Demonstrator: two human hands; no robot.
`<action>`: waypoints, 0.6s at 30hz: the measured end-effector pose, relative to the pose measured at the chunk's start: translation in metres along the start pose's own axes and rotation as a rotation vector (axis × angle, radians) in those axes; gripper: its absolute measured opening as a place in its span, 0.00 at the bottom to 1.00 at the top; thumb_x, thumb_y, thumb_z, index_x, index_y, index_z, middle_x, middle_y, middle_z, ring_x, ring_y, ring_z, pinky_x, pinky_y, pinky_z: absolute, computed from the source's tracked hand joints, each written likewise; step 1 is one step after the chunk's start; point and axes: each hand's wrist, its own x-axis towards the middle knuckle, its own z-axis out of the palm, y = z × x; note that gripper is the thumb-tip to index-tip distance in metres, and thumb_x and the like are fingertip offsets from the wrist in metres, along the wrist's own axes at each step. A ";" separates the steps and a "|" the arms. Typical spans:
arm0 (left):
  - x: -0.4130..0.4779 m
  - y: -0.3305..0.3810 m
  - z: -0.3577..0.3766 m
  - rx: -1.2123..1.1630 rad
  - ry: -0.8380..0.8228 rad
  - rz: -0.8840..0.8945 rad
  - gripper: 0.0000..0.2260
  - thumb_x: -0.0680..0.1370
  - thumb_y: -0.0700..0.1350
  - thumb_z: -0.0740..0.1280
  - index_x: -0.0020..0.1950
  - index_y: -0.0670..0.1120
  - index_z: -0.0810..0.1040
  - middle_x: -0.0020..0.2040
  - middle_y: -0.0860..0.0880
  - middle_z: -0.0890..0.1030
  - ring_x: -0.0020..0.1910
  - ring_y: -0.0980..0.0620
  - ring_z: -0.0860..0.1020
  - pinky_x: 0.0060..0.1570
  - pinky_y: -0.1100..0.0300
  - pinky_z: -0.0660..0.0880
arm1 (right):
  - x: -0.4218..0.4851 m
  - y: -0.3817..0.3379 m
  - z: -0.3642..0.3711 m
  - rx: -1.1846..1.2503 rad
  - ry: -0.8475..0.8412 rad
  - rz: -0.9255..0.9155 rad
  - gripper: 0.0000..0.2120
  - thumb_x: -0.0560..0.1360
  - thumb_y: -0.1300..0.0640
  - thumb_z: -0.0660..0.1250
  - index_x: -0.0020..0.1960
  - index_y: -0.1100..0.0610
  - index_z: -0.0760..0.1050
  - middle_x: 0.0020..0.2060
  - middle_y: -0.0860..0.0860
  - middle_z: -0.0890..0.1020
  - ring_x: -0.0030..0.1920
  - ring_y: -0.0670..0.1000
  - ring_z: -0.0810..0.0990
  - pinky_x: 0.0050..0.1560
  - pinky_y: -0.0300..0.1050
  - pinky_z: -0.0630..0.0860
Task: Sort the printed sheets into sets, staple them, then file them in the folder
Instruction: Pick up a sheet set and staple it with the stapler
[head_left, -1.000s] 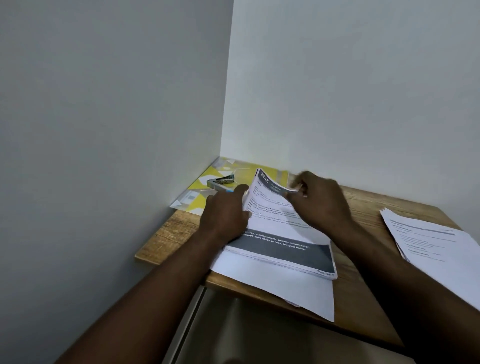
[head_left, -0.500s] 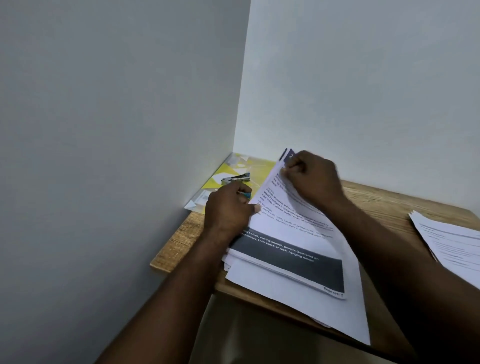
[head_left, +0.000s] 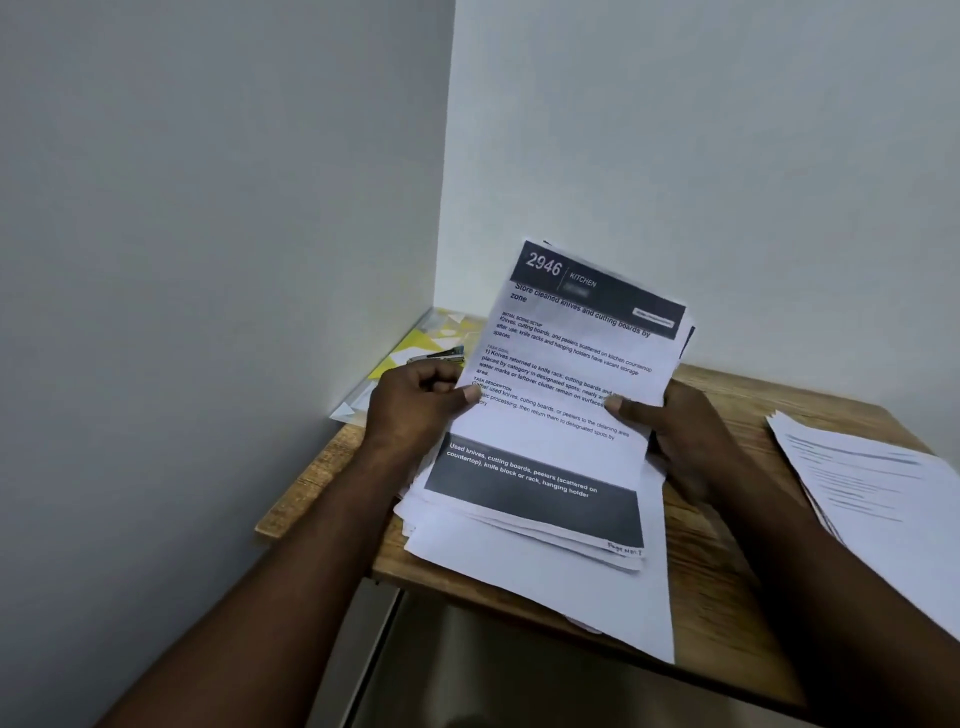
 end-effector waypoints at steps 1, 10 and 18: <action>-0.001 0.000 0.000 0.016 -0.001 0.008 0.11 0.68 0.36 0.81 0.48 0.39 0.87 0.50 0.32 0.86 0.52 0.34 0.86 0.60 0.33 0.80 | 0.000 0.000 0.001 0.038 -0.001 -0.007 0.19 0.75 0.68 0.75 0.65 0.63 0.80 0.58 0.57 0.87 0.59 0.61 0.87 0.60 0.57 0.84; 0.026 0.015 -0.005 0.958 0.194 0.207 0.12 0.78 0.45 0.71 0.60 0.54 0.86 0.60 0.51 0.84 0.60 0.45 0.79 0.59 0.53 0.75 | -0.005 0.000 -0.033 -0.025 0.080 -0.026 0.13 0.78 0.71 0.71 0.59 0.60 0.81 0.51 0.51 0.89 0.45 0.47 0.89 0.40 0.37 0.83; 0.071 0.009 -0.004 1.392 -0.127 -0.071 0.19 0.74 0.67 0.69 0.64 0.66 0.80 0.65 0.54 0.79 0.70 0.40 0.70 0.70 0.47 0.68 | 0.017 0.014 -0.058 -0.237 0.110 -0.020 0.15 0.77 0.66 0.75 0.63 0.62 0.81 0.58 0.56 0.86 0.44 0.44 0.86 0.42 0.39 0.80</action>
